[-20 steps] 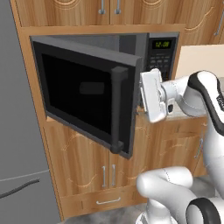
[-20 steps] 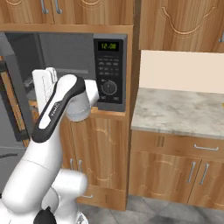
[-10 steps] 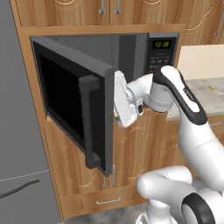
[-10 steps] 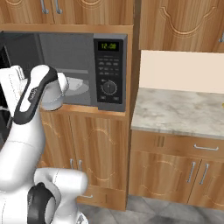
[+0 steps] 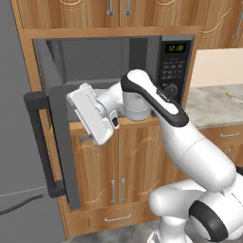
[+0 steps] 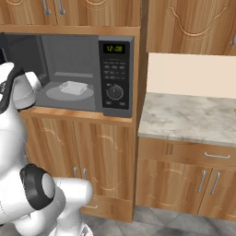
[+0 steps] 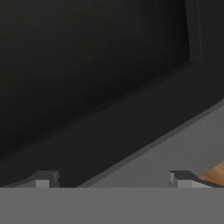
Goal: Open the microwave door.
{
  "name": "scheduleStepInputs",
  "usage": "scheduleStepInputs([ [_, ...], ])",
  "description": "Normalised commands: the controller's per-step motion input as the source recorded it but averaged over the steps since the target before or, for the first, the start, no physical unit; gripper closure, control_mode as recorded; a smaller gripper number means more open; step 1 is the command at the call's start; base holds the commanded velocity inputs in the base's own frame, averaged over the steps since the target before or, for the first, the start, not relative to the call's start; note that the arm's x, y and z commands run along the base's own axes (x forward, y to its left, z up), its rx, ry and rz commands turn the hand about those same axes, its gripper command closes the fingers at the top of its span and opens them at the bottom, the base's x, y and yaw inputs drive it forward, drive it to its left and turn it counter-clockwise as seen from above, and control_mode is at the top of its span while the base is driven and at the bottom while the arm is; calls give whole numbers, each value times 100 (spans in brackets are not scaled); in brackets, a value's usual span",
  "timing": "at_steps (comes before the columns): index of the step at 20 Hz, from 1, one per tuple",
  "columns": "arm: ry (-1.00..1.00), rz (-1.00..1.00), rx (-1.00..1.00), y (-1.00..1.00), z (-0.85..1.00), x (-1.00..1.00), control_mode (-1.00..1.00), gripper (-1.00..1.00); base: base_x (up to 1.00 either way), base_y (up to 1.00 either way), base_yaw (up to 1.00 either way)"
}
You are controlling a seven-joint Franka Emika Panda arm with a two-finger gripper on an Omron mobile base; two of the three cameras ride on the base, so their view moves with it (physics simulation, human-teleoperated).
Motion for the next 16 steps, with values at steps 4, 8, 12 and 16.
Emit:
scheduleStepInputs([
  [4,-11,-2,-1,100,-22,0,-100,-100,0,0,0],
  [8,-4,-1,0,18,-2,0,-100,-100,0,0,0],
  [12,0,0,0,0,0,0,-100,-100,0,0,0],
  [16,-18,1,-23,50,-4,-14,-100,-100,0,0,0],
])
